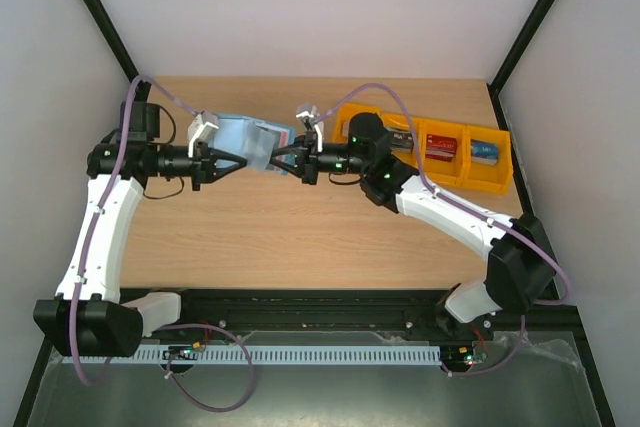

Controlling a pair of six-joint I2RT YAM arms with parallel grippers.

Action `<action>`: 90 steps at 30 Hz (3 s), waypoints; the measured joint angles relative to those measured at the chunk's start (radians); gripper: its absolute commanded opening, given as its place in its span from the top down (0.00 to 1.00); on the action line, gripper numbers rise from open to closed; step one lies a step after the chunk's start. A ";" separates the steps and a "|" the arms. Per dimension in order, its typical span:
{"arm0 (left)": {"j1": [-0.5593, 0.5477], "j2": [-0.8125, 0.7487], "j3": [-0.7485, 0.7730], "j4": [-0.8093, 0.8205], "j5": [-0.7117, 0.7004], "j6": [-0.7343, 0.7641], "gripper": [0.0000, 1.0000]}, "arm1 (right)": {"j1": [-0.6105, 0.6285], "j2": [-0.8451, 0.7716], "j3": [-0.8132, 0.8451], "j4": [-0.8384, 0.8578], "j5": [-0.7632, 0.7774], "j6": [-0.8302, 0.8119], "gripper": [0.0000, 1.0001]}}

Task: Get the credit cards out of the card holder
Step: Remove the credit card from the card holder.

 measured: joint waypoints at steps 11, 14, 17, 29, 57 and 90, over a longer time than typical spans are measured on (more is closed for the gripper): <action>-0.029 -0.015 -0.025 0.132 -0.138 -0.134 0.01 | 0.062 0.021 0.034 -0.033 0.163 0.074 0.98; -0.044 -0.013 -0.025 0.162 -0.217 -0.160 0.00 | 0.084 0.036 0.076 -0.089 0.237 0.064 0.98; -0.068 -0.005 -0.025 0.197 -0.305 -0.197 0.01 | 0.097 0.051 0.115 -0.137 0.290 0.053 0.98; -0.022 0.004 -0.014 0.308 -0.524 -0.351 0.02 | 0.095 0.059 0.135 -0.257 0.352 -0.034 0.98; 0.019 -0.017 -0.008 0.090 -0.016 -0.100 0.98 | 0.014 -0.018 0.097 -0.273 -0.034 -0.165 0.56; 0.024 -0.017 0.047 0.014 -0.027 -0.023 0.98 | 0.000 -0.032 0.069 -0.309 0.112 -0.246 0.61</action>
